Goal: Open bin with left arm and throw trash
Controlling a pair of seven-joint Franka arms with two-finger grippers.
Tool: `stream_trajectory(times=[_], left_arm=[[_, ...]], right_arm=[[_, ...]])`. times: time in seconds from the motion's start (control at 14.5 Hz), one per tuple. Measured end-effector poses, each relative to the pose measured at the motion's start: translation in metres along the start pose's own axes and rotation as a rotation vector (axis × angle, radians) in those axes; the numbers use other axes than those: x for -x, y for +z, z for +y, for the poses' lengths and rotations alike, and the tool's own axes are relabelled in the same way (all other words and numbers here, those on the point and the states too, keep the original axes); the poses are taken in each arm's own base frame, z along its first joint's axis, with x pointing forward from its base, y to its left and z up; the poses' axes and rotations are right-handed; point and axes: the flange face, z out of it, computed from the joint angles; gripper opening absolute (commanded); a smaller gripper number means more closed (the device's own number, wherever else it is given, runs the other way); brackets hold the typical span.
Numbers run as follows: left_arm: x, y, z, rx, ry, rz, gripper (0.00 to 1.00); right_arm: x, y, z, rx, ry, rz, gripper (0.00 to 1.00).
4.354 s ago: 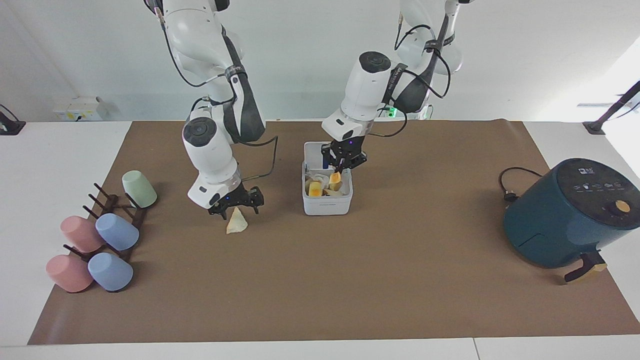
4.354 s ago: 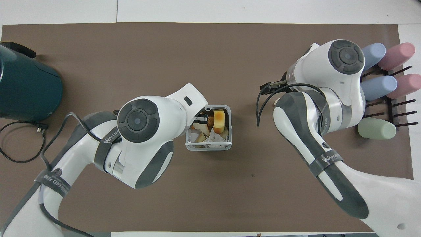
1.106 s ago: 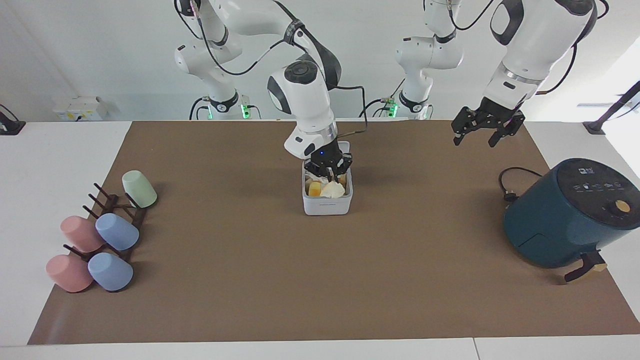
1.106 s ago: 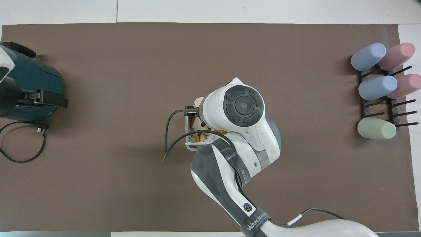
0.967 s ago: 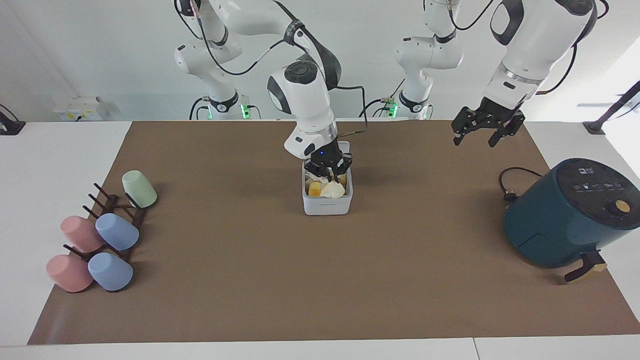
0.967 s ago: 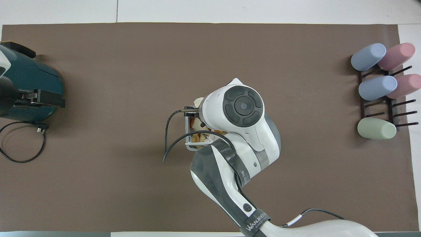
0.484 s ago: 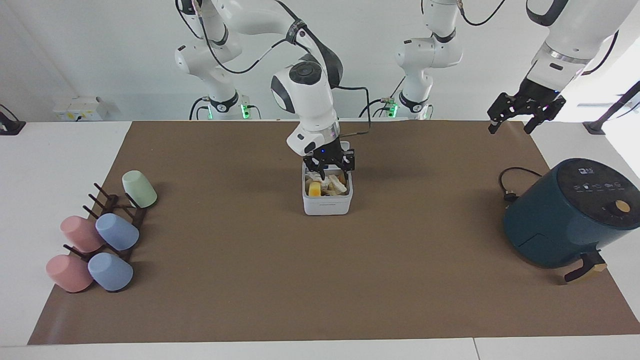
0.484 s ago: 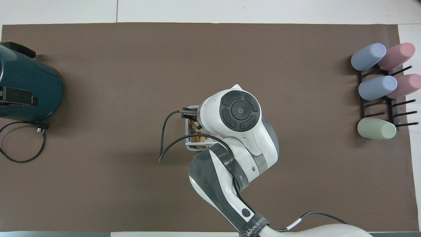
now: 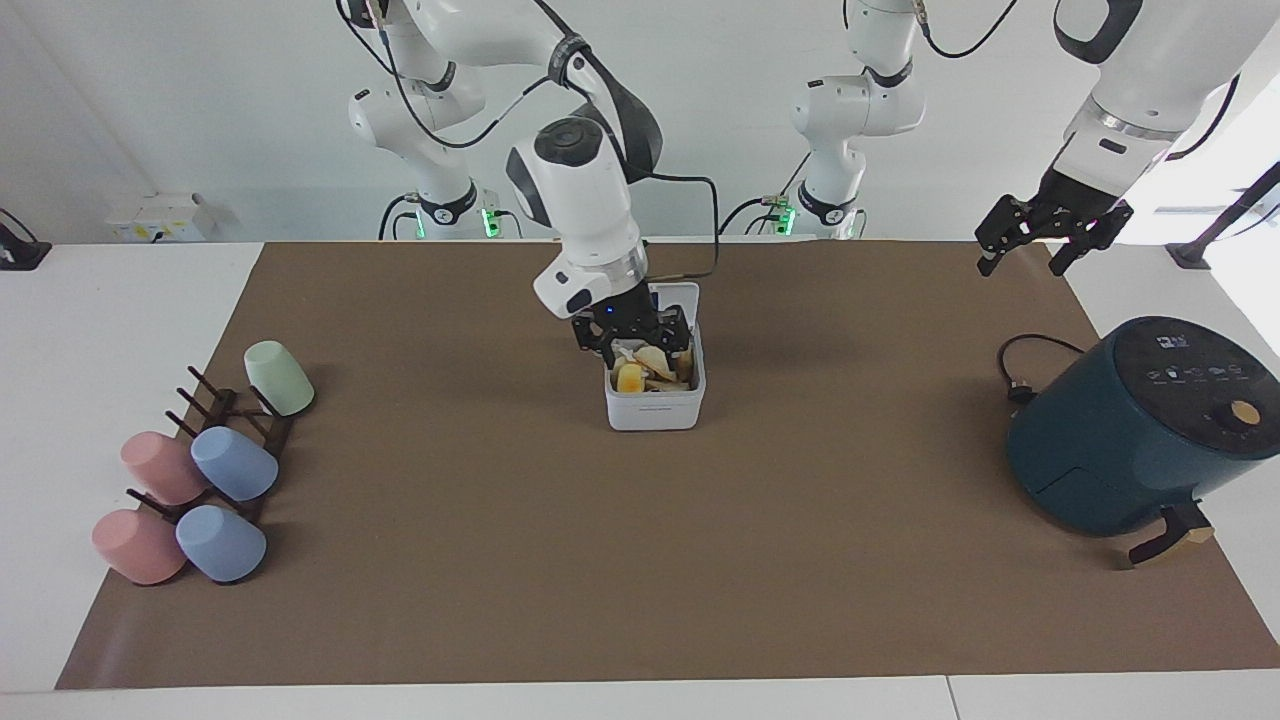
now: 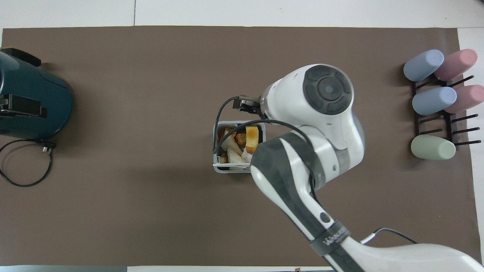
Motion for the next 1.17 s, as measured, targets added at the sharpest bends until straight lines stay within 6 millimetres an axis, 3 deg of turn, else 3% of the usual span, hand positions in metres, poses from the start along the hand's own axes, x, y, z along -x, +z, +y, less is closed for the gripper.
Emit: stream_trajectory(times=[0.21, 0.35, 0.62, 0.76, 0.9, 1.17], left_arm=[[0.001, 0.000, 0.000, 0.000, 0.000, -0.009, 1.00], [0.002, 0.001, 0.000, 0.000, 0.000, -0.015, 1.00], [0.005, -0.003, -0.005, 0.000, -0.009, -0.015, 1.00], [0.009, -0.004, -0.007, -0.001, -0.013, -0.030, 1.00], [0.010, -0.004, -0.008, -0.009, -0.013, -0.041, 1.00], [0.011, -0.004, -0.008, -0.013, -0.012, -0.042, 1.00]], right_arm=[[-0.051, -0.030, 0.087, 0.052, -0.068, -0.009, 1.00], [-0.069, -0.054, 0.136, 0.081, -0.084, -0.048, 1.00], [-0.079, -0.139, 0.222, 0.137, -0.105, -0.156, 1.00], [-0.072, -0.181, 0.266, 0.174, -0.152, -0.182, 1.00], [-0.060, -0.196, 0.281, 0.214, -0.166, -0.198, 1.00], [-0.043, -0.179, 0.290, 0.225, -0.159, -0.248, 1.00]])
